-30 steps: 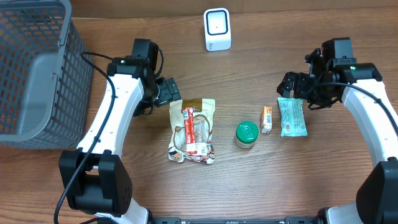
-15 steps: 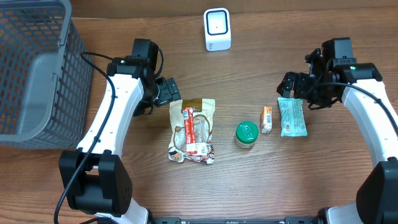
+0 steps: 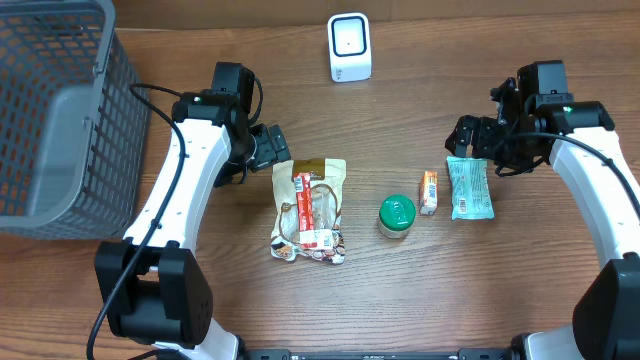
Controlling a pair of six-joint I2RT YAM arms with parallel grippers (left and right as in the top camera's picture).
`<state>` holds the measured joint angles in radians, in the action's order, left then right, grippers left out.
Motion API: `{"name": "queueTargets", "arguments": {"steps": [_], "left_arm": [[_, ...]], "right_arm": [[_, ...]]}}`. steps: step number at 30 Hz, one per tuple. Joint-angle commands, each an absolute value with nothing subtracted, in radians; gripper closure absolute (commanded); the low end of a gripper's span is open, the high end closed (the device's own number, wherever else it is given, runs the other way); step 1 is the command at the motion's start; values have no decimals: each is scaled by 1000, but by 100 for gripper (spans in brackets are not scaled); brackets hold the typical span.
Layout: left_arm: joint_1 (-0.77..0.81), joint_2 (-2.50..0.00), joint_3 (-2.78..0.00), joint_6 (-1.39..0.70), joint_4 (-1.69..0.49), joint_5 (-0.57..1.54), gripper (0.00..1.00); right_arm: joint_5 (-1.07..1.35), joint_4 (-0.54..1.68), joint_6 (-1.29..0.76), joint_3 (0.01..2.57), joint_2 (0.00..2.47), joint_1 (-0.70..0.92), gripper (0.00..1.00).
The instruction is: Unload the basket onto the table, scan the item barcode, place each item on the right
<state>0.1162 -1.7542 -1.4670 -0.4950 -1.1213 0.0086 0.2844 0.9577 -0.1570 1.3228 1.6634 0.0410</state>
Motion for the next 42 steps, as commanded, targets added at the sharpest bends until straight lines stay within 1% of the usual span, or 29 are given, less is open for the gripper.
{"name": "queueTargets", "arguments": {"steps": [1,4,9,10,11,12,14,16,17,18,20,22,23,26,30,33,36,37,38,39,41,42], "left_arm": [[118,-1732,-1488,-501,-1118,19,0],[118,-1732,-1488,-501,-1118,19,0],[118,-1732,-1488,-501,-1118,19,0],[118,-1732,-1488,-501,-1118,19,0],[118,-1732,-1488,-501,-1118,19,0],[118,-1732,-1488,-501,-1118,19,0],[118,-1732,-1488,-501,-1118,19,0],[118,-1732,-1488,-501,-1118,19,0],[118,-1732,-1488,-501,-1118,19,0],[118,-1732,-1488,-501,-1118,19,0],[118,-1732,-1488,-501,-1118,19,0],[118,-1732,-1488,-501,-1118,19,0],[118,-1732,-1488,-501,-1118,19,0],[118,-1732,-1488,-501,-1118,19,0],[118,-1732,-1488,-501,-1118,19,0],[118,-1732,-1488,-501,-1118,19,0],[118,-1732,-1488,-501,-1118,19,0],[118,-1732,-1488,-501,-1118,19,0],[118,-1732,-1488,-501,-1118,19,0],[118,-1732,-1488,-501,-1118,19,0],[118,-1732,-1488,-501,-1118,19,0],[118,-1732,-1488,-501,-1118,19,0]], "right_arm": [[290,952,-160,1331,1646,46,0],[300,949,-160,1331,1646,46,0],[389,975,-160,1331,1646,46,0],[408,981,-160,1330,1646,46,2],[426,992,-160,1330,1646,46,16],[441,1004,-160,1330,1646,47,31],[470,1033,-160,1330,1646,47,58],[500,1059,-160,1330,1646,50,77],[503,1070,-160,1330,1646,55,81],[502,1081,-159,1329,1646,65,82],[498,1104,-159,1329,1646,92,81],[488,1113,-159,1328,1646,130,69],[487,1114,-159,1328,1646,149,65],[487,1109,-159,1328,1646,210,59],[460,1105,-173,1328,1646,287,56],[410,1099,-239,1328,1646,357,54],[274,1090,-315,1328,1646,433,43],[225,1088,-334,1328,1646,454,37],[179,1085,-350,1328,1646,474,26],[144,1080,-353,1328,1646,494,18],[96,1069,-353,1328,1646,525,4],[76,1063,-353,1328,1646,537,0]]}}
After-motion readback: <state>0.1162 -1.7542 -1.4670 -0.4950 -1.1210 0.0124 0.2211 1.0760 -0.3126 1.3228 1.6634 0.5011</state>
